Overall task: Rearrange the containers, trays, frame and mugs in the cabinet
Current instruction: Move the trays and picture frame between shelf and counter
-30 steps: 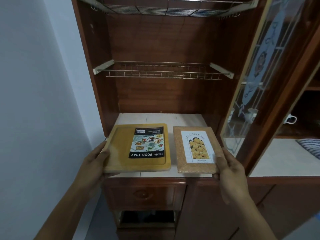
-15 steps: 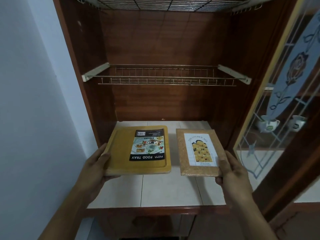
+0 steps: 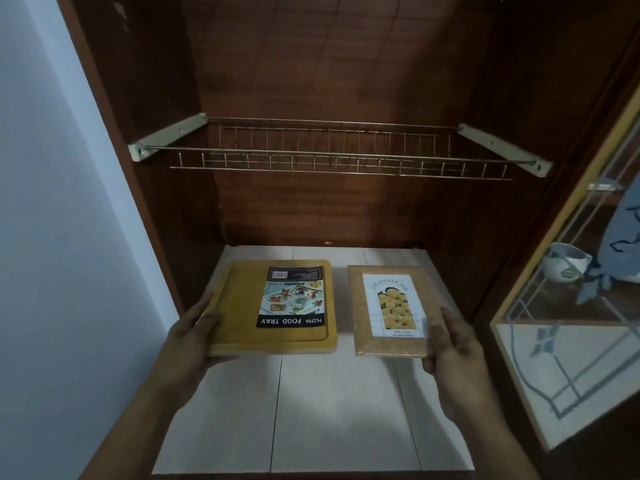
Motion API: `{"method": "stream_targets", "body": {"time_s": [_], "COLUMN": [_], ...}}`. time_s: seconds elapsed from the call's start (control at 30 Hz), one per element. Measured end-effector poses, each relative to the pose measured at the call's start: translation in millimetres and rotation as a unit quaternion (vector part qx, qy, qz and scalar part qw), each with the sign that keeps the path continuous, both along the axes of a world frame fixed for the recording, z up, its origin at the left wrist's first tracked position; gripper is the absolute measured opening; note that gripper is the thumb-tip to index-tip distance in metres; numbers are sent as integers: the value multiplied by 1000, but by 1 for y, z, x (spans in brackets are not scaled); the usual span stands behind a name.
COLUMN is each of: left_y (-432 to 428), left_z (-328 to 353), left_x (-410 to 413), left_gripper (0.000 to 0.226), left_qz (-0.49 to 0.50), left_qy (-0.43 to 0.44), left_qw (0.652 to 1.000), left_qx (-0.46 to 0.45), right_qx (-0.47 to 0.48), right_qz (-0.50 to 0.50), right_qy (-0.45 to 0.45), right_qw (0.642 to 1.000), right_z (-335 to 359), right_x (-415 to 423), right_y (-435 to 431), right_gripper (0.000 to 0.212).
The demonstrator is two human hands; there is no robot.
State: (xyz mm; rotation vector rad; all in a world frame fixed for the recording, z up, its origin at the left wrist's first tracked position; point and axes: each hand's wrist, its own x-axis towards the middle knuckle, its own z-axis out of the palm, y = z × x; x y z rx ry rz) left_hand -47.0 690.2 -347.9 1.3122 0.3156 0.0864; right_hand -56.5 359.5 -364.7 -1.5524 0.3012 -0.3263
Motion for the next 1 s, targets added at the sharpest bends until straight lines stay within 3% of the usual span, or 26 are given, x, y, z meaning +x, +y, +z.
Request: {"method": "stream_targets", "body": {"time_s": [0.4, 1.0], "left_y": [15, 7], "left_z": [-24, -69], "left_x": [69, 129], "left_gripper": [35, 41], "left_qz": [4, 17], "left_qy": [18, 35], "left_qw": [1000, 999], "left_qx": [4, 37], "right_qx": [27, 16], "right_qz": [-9, 35], "right_qy": [31, 38], "right_qw": [999, 999], "right_z": [-24, -47], "right_x": [56, 126], "right_y": [14, 3], "right_gripper": [48, 21]}}
